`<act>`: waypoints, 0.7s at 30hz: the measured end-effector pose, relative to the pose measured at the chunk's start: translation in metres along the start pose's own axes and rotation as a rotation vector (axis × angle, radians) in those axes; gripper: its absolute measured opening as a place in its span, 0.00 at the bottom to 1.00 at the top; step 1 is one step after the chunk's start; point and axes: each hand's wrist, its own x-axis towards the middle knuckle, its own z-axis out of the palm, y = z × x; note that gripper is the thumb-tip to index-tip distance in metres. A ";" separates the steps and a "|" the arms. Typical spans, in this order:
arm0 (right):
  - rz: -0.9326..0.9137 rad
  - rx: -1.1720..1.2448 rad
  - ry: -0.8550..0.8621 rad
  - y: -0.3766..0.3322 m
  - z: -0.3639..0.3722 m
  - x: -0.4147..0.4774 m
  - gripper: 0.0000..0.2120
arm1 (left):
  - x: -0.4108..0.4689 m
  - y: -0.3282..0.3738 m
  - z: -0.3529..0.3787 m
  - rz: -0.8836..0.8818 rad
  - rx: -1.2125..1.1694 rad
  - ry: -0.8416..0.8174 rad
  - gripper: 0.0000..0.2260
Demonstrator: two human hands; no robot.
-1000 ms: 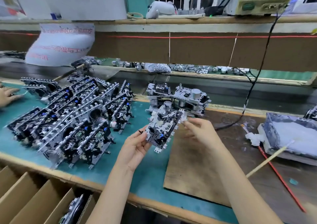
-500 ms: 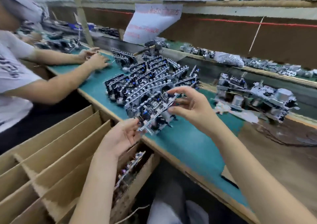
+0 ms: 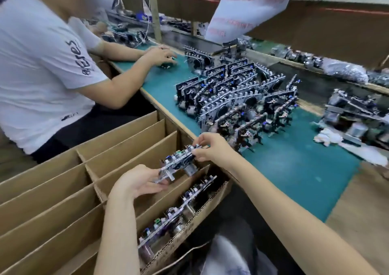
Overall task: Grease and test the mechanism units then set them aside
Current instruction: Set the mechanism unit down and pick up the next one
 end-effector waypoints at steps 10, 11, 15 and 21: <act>0.039 -0.473 -0.082 0.006 0.020 0.028 0.01 | 0.016 0.000 -0.003 -0.073 0.207 0.140 0.16; 0.040 -0.518 -0.100 0.005 0.020 0.030 0.03 | 0.016 -0.001 -0.002 -0.074 0.202 0.141 0.16; 0.054 -0.662 -0.144 0.005 0.025 0.039 0.09 | 0.018 -0.003 0.001 -0.044 0.154 0.167 0.16; 0.053 -0.842 -0.165 0.008 0.033 0.041 0.10 | 0.020 0.002 0.011 -0.026 0.335 0.122 0.22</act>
